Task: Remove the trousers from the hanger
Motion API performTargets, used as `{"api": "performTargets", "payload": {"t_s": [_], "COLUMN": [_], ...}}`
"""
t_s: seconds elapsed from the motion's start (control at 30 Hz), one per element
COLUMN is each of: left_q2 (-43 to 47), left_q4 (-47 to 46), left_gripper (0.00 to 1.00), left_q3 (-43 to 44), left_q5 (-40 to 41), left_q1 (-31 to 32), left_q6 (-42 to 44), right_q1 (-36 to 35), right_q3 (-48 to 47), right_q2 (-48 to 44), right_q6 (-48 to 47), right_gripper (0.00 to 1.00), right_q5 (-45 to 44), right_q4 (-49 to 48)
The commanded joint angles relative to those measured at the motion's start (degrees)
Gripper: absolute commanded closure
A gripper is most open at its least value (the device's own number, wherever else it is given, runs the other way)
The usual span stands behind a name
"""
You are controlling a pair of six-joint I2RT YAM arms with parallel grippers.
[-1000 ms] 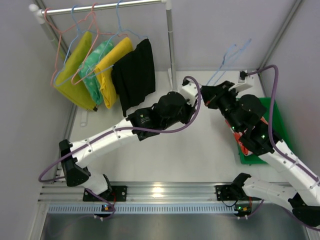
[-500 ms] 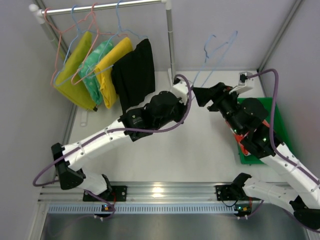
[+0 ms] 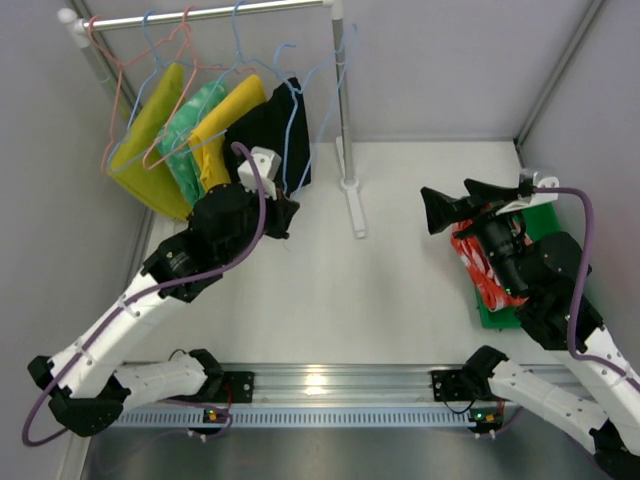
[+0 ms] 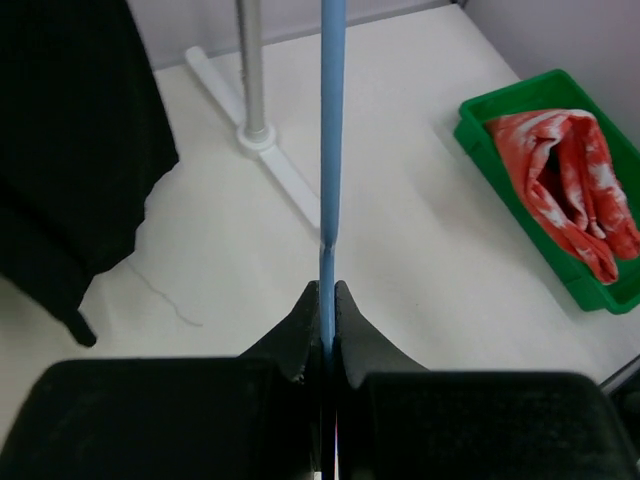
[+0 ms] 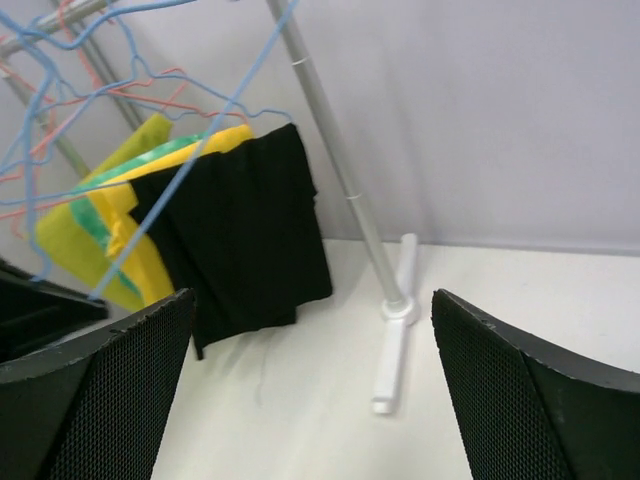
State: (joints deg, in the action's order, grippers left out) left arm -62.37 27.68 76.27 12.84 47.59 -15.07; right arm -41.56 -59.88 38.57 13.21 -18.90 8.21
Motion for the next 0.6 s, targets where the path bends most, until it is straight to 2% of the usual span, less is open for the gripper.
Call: {"api": "performTargets", "payload": {"t_s": [0.0, 0.13, 0.27, 0.57], "left_q2": [4.7, 8.66, 6.92, -6.7], "left_q4": [4.03, 7.29, 8.88, 11.52], "left_gripper": [1.0, 1.0, 1.0, 1.0], "left_q3": [-2.0, -4.81, -3.77, 11.69], "left_q5": [-0.01, 0.17, -0.97, -2.99], "left_q1": [-3.81, -7.42, -10.59, -10.5], "left_q6": [-0.75, -1.36, -2.86, -3.74], "right_q1": [2.53, 4.2, 5.17, 5.17], "right_q3": [2.22, 2.57, 2.05, 2.74], "right_q2": [-1.39, -1.65, -0.95, -1.3], "right_q6": [-7.58, -7.85, -7.24, -7.32], "right_gripper": [0.01, 0.01, 0.0, 0.01], "right_q5": [-2.02, -1.5, -1.58, -1.58], "right_q4": [-1.44, -0.65, -0.65, 0.06]}}
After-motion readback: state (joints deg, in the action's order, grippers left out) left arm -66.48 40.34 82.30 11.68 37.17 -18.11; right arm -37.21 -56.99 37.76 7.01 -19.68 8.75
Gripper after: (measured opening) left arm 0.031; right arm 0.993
